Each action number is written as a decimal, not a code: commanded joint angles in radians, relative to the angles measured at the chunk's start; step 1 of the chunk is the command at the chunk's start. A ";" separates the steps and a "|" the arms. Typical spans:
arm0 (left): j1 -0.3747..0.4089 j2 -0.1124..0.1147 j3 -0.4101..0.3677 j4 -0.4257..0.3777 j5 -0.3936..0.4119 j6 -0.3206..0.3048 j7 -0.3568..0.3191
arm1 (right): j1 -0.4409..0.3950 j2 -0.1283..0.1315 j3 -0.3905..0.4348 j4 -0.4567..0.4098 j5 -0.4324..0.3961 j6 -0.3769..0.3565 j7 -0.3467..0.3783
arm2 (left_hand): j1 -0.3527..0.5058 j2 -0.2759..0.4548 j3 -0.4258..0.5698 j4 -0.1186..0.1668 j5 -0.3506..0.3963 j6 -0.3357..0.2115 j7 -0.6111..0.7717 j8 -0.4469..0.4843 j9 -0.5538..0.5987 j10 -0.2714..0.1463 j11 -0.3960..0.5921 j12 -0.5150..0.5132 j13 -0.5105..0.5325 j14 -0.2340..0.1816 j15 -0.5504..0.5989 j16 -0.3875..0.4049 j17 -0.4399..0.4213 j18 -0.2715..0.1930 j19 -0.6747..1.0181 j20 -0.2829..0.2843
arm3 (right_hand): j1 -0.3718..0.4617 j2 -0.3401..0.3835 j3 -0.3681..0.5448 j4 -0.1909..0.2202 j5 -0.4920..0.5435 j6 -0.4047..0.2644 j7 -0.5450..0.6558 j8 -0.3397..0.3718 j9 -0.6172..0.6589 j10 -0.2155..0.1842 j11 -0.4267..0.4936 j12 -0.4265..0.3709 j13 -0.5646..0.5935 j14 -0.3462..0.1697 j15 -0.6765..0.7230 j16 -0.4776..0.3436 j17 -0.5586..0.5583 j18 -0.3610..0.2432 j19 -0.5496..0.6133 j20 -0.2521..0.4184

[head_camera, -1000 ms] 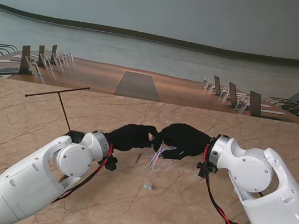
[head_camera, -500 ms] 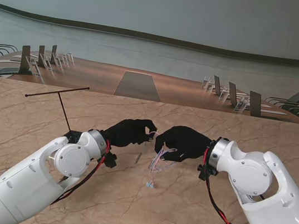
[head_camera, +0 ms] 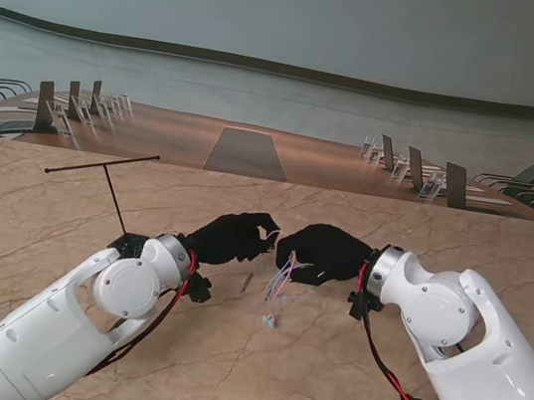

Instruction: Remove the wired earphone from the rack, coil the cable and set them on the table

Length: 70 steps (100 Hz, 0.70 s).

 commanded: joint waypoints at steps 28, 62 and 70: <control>0.010 -0.009 -0.001 -0.017 -0.039 0.013 0.003 | -0.015 -0.010 -0.007 0.018 -0.021 0.012 -0.024 | 0.080 -0.018 0.060 -0.016 0.067 -0.047 0.202 0.110 0.032 -0.019 0.033 -0.008 0.040 -0.031 0.014 0.003 0.027 0.030 0.068 -0.014 | 0.026 -0.034 0.179 0.127 0.079 -0.106 0.148 0.052 0.038 0.111 0.054 -0.018 0.064 0.092 0.083 -0.007 -0.001 -0.069 0.004 -0.017; 0.004 -0.024 0.012 -0.016 -0.071 0.040 0.031 | -0.039 -0.012 0.011 0.021 -0.026 0.030 -0.035 | 0.080 -0.024 0.068 -0.016 0.066 -0.035 0.206 0.100 0.041 -0.015 0.036 -0.014 0.057 -0.025 0.023 0.003 0.047 0.042 0.081 -0.012 | 0.029 -0.045 0.221 0.165 0.087 -0.060 0.177 0.081 0.100 0.130 0.033 -0.045 0.116 0.128 0.096 -0.030 0.046 -0.036 0.022 -0.022; 0.004 -0.027 0.015 -0.016 -0.080 0.048 0.036 | -0.039 -0.012 0.013 0.023 -0.028 0.031 -0.036 | 0.080 -0.025 0.073 -0.016 0.066 -0.029 0.207 0.098 0.043 -0.014 0.037 -0.016 0.058 -0.022 0.024 0.002 0.047 0.045 0.082 -0.013 | 0.027 -0.048 0.232 0.174 0.094 -0.057 0.186 0.082 0.117 0.129 0.023 -0.049 0.127 0.133 0.099 -0.045 0.058 -0.030 0.024 -0.028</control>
